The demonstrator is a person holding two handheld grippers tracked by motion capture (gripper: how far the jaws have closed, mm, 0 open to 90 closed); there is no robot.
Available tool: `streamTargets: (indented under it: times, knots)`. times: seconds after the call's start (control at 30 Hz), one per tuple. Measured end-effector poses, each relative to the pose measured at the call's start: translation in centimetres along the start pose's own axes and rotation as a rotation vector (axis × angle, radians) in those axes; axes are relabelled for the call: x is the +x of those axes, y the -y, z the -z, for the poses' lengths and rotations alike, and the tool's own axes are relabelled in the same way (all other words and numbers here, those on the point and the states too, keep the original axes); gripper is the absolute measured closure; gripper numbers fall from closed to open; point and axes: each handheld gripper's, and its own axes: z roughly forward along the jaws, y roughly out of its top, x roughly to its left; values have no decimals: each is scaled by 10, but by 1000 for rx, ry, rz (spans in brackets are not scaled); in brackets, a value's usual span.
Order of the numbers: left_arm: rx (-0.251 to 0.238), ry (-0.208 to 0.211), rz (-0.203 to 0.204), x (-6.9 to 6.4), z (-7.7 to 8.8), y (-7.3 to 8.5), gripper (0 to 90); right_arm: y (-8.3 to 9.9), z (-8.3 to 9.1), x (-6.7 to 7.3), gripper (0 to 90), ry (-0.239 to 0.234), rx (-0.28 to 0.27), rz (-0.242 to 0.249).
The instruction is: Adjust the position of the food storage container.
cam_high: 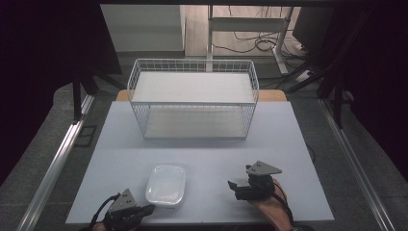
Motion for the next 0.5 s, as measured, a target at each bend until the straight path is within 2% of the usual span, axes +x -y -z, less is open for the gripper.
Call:
streamTargets:
  times: [0.13, 0.27, 0.37, 0.5]
  knots:
    - [-5, -11, 34, 5, -2, -1, 897, -4, -3, 0, 222, -19, -5, 5]
    - [-10, -15, 52, 9, -2, -2, 896, -13, -10, 6, 306, -48, -16, 15]
    - [-11, -19, 63, 11, -2, -2, 896, -21, -20, 13, 364, -79, -11, 43]
    - [-10, -26, 82, 13, -1, -1, 896, -34, -39, 24, 465, -130, 23, 86]
